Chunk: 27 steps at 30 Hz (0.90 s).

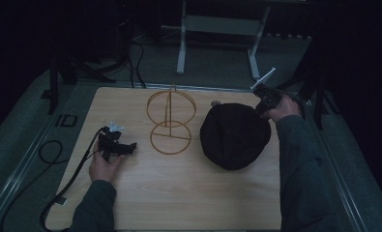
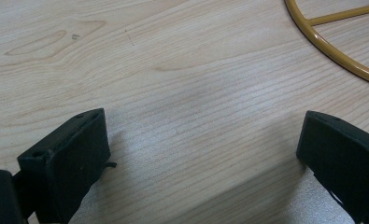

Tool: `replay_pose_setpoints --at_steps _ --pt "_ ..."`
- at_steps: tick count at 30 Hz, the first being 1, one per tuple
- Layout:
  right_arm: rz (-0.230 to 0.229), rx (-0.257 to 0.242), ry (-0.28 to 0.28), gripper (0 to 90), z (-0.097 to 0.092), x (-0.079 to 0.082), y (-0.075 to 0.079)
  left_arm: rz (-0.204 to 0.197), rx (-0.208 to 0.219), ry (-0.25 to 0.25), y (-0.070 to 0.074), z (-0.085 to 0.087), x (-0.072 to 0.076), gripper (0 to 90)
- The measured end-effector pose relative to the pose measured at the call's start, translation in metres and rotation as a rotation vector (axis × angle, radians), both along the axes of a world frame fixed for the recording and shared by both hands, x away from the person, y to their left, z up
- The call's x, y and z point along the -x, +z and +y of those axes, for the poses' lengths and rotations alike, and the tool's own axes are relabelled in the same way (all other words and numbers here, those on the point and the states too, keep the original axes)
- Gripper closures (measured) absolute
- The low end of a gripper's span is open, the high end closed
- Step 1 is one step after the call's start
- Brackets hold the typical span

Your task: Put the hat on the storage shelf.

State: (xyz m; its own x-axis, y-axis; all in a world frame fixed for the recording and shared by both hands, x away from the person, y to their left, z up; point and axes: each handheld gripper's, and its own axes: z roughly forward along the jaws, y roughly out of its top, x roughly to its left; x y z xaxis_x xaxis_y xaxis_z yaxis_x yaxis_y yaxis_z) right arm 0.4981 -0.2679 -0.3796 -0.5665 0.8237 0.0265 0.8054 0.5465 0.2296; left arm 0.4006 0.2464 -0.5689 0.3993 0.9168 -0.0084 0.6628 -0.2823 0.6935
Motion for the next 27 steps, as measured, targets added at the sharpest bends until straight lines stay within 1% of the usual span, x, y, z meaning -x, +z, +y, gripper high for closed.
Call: replay_pose_setpoints --at_steps 2,3,14,17,27 --pt "0.0 0.0 0.0 77.4 0.0 0.0 0.0 0.0 0.0 0.0 0.0 0.0 0.0 2.2" --pt "-0.003 -0.002 -0.001 77.4 0.0 0.0 0.003 0.0 0.0 0.0 0.0 0.0 0.0 2.2" --pt "-0.005 -0.01 -0.006 77.4 -0.002 0.0 0.016 0.001 -0.001 -0.001 0.0 0.0 0.0 2.2" --pt "-0.015 -0.016 -0.005 77.4 -0.003 0.0 0.021 0.001 -0.001 -0.001 0.0 0.0 0.0 2.2" --pt "-0.01 -0.023 -0.014 77.4 -0.006 0.001 0.03 0.001 -0.001 -0.001 0.0 0.0 0.0 2.2"
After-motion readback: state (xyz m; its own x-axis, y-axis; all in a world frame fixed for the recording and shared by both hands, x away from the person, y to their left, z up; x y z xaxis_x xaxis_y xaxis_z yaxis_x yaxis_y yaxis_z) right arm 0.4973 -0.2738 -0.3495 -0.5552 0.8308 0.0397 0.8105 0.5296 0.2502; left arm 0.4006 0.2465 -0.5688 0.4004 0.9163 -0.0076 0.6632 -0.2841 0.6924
